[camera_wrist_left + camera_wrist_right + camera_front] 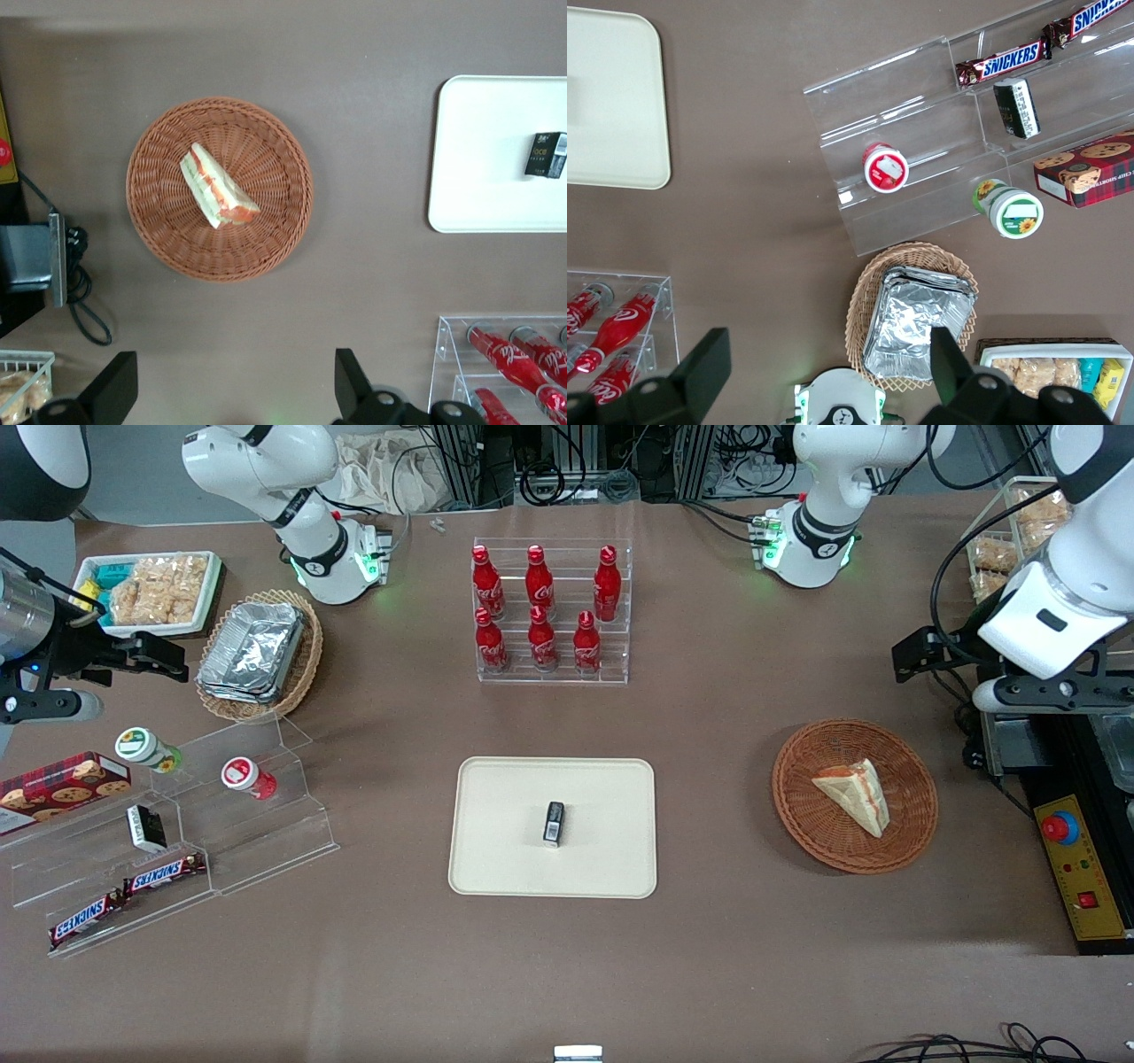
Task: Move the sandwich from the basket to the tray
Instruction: 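Move the left gripper over the sandwich in the wicker basket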
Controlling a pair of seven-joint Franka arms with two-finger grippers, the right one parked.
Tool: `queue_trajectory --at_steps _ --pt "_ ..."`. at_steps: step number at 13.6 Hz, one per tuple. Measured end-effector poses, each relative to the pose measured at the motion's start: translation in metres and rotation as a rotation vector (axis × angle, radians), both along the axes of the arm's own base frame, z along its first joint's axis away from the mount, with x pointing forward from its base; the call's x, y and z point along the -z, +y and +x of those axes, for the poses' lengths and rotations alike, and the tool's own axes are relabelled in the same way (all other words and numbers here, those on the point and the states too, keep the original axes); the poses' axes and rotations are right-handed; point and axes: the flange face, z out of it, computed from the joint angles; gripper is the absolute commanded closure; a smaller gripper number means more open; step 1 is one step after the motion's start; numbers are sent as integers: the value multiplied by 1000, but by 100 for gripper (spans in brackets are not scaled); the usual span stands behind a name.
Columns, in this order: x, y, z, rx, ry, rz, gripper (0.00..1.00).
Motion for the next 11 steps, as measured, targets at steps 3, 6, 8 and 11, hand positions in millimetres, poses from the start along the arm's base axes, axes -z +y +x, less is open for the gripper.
queue_trajectory --at_steps 3,6,8,11 --pt "-2 3 -2 -16 20 4 0" --pt "25 8 9 -153 76 43 0" --pt "65 14 20 -233 141 70 0" --pt "143 24 37 -318 152 90 0"
